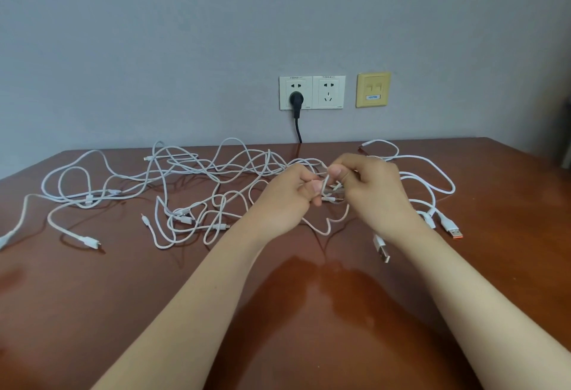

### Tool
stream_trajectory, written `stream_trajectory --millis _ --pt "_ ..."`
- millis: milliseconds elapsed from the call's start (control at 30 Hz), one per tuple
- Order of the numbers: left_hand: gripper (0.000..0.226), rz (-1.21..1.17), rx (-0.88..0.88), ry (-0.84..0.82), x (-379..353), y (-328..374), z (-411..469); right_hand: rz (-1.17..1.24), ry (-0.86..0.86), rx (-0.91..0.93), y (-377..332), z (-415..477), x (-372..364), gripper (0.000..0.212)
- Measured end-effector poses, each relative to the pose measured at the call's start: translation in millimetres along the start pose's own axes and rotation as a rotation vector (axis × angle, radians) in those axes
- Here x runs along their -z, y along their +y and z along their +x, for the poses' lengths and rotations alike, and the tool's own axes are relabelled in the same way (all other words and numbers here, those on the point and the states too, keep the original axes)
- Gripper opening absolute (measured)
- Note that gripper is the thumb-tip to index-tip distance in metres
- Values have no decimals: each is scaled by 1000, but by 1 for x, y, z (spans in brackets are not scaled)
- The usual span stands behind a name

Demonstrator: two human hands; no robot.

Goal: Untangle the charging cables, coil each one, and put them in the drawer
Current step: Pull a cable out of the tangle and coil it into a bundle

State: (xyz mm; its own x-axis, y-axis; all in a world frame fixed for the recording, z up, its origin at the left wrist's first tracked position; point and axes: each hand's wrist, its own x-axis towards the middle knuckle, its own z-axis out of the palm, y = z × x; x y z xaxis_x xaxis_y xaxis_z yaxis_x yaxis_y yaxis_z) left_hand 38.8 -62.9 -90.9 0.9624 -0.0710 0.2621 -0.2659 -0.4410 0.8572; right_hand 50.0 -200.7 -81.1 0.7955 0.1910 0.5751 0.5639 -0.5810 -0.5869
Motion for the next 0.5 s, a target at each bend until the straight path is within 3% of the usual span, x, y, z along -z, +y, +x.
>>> stream_trajectory --millis 167,400,500 --pt "22 27 -32 -21 2 6 -4 171 72 -76 -1 2 7 31" --pt "24 185 -74 -81 3 5 -9 109 27 -78 2 2 8 28" --pt "27 126 -66 -101 1 4 -9 143 24 -96 3 3 11 24"
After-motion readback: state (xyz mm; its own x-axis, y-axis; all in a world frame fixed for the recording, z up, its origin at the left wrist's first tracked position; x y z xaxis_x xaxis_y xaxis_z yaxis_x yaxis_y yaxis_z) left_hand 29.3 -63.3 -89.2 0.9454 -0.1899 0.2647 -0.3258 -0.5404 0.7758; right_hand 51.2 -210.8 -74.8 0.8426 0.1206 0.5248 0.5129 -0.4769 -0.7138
